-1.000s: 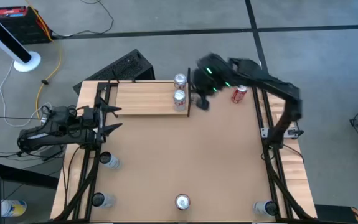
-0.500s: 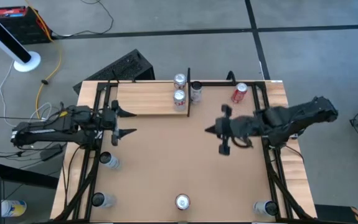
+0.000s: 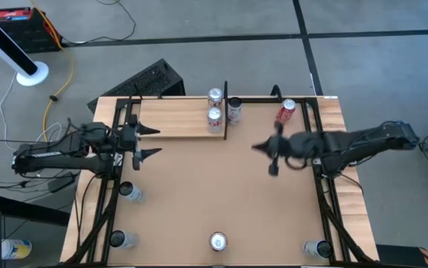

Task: Place canned beverage on shelf
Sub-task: Put the top red and white soda can on the shelf

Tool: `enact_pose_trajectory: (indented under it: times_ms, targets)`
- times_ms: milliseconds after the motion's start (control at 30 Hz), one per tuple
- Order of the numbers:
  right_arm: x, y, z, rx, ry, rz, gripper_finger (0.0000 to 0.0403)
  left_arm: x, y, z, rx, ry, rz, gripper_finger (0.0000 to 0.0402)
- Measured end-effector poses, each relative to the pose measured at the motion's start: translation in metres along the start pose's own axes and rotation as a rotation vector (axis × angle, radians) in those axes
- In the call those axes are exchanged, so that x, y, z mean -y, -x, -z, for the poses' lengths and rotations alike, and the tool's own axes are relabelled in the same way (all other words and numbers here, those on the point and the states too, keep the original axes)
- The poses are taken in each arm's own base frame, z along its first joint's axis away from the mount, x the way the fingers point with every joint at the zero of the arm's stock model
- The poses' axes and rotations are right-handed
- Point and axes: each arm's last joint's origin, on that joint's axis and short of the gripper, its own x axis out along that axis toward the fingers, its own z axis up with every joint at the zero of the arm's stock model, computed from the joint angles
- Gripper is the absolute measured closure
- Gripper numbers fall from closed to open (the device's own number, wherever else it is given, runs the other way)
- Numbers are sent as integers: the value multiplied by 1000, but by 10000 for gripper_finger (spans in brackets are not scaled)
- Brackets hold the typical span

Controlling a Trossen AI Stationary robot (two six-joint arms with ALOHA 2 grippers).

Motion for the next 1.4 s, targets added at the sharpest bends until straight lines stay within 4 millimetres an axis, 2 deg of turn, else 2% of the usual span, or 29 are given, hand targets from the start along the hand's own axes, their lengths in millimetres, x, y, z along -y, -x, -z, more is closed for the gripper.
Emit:
enact_pose_trajectory:
  times_ms: [200, 433, 533, 733, 900, 1033, 1233, 1400]
  targets:
    - [44, 26, -9, 118, -187, 183, 378, 0, 0, 10, -100, -35, 3, 113]
    - [86, 26, -2, 99, -326, 417, 343, 1, -1, 12, -97, -102, 10, 113]
    - [105, 20, 9, -2, -380, 451, 313, 1, -2, 15, -89, -130, 14, 113]
    - [142, 15, 8, -125, -486, 474, 217, 2, -3, 19, -96, -114, 24, 113]
    - [162, 9, 12, -300, -494, 580, 138, 2, -3, 19, -92, -114, 40, 113]
    - [177, 3, 21, -429, -540, 692, 103, 2, -3, 18, -90, -113, 39, 113]
    - [192, -14, 44, -581, -611, 799, 96, 2, -3, 18, -88, -113, 39, 113]
    - [199, -22, 54, -631, -628, 828, 96, 2, -3, 18, -89, -113, 39, 113]
